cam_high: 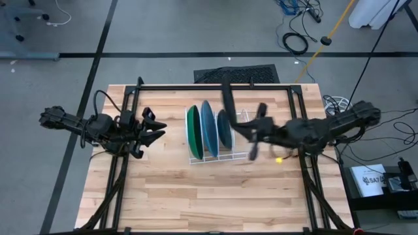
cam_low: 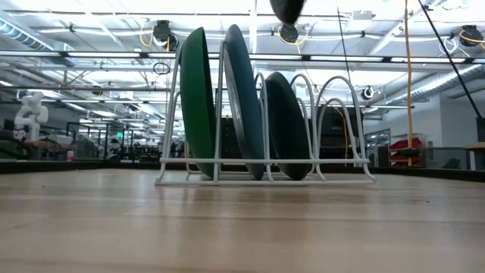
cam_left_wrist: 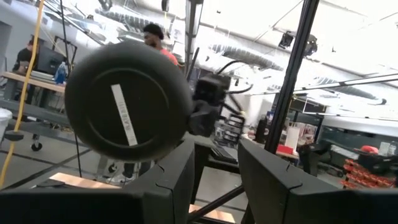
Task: Sort dishes
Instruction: Put the black plate into the white dish rack
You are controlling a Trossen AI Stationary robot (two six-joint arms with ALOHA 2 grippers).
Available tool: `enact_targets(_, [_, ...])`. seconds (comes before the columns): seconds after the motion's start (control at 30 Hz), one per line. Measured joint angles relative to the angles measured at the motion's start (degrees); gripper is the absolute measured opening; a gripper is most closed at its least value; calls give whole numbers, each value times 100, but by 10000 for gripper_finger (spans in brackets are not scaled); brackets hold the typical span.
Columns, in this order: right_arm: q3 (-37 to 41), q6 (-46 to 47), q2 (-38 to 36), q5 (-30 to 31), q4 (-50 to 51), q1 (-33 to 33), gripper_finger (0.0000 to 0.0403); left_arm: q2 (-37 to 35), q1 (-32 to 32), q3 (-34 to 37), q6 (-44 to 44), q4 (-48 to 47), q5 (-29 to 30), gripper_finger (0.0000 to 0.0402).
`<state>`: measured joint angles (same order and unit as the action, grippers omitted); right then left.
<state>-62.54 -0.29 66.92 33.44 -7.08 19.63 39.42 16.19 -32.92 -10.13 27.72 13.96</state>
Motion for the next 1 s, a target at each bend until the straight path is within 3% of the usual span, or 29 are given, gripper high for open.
enact_targets(0.17, [1795,595,-1236,-87,-1142,104,0,0,0,2,10,-103,-38,135])
enact_targets(0.37, [3293,987,-1651,-292,-2592,109,0,20,0,2,170,-147,-29,135])
enact_targets(1.0, [4991,2551,-1659,-345,-3651,-397,0,35,0,2,315,-181,10,135])
